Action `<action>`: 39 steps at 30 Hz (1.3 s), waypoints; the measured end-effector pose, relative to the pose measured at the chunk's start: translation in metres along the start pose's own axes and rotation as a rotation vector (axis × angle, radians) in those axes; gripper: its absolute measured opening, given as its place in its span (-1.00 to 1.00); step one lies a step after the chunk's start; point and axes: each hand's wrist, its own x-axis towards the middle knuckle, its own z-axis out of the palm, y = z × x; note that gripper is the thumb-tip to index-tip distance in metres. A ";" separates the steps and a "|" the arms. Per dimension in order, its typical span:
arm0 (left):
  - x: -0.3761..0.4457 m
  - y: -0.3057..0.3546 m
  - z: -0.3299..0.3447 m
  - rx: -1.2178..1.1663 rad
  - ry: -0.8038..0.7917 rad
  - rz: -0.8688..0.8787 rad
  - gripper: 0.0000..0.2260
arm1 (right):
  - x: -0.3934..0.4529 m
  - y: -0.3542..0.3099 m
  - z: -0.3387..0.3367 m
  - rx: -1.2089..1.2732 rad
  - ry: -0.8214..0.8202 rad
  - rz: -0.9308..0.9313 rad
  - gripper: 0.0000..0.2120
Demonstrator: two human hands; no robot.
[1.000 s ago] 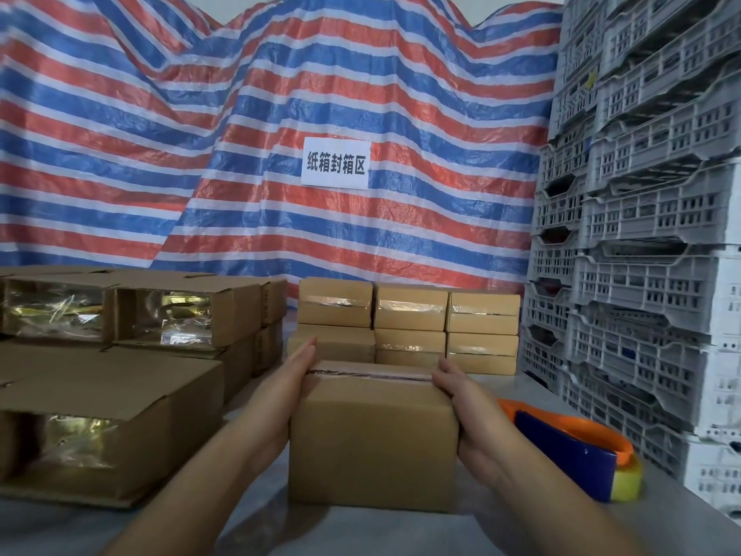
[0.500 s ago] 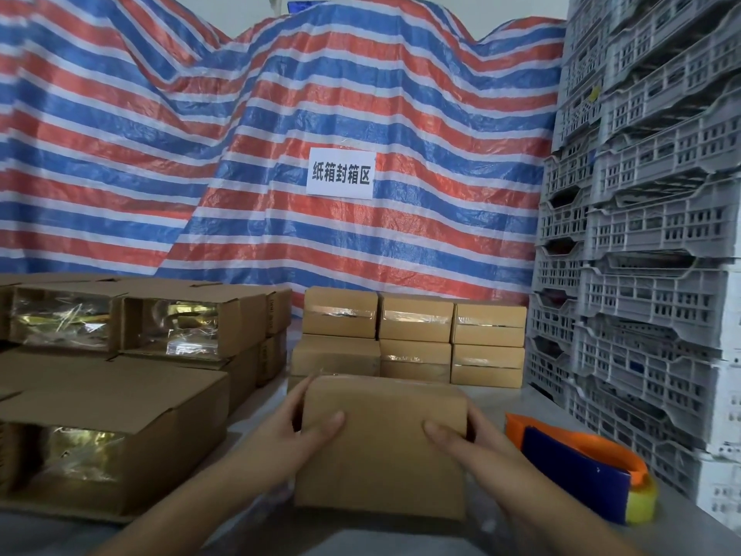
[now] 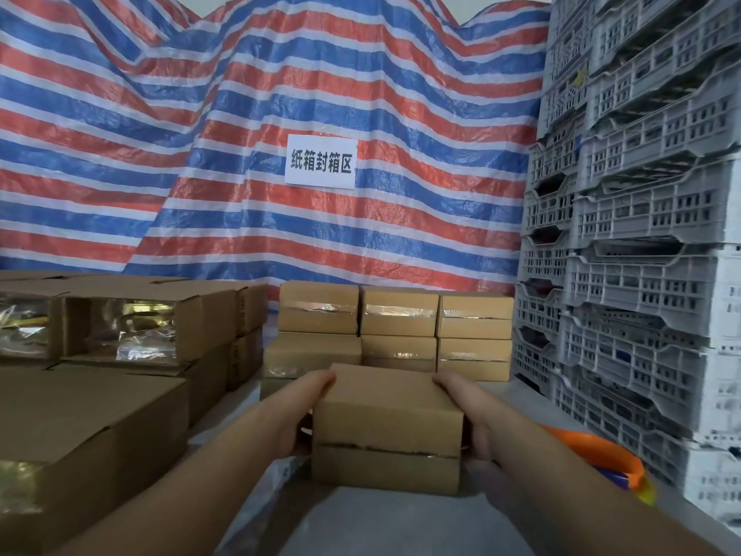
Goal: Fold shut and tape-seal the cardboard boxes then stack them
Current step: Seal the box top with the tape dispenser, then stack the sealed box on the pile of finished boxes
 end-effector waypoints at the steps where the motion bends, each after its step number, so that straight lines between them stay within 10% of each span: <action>1: -0.002 0.001 0.001 0.003 -0.007 -0.005 -0.65 | 0.000 0.000 -0.001 0.026 0.007 0.007 -0.64; 6: -0.014 -0.003 0.009 0.126 0.072 0.179 -0.44 | -0.009 0.006 -0.005 -0.062 0.115 -0.200 -0.58; 11: -0.025 -0.025 -0.002 1.057 0.031 0.803 -0.28 | -0.041 0.031 -0.019 -1.030 0.161 -0.869 -0.24; 21: 0.036 0.002 0.059 1.426 0.196 0.980 -0.39 | 0.020 0.003 -0.039 -1.611 0.269 -0.759 -0.49; 39: 0.161 0.042 0.078 1.637 0.286 0.894 -0.48 | 0.148 -0.050 -0.008 -1.610 0.241 -0.554 -0.57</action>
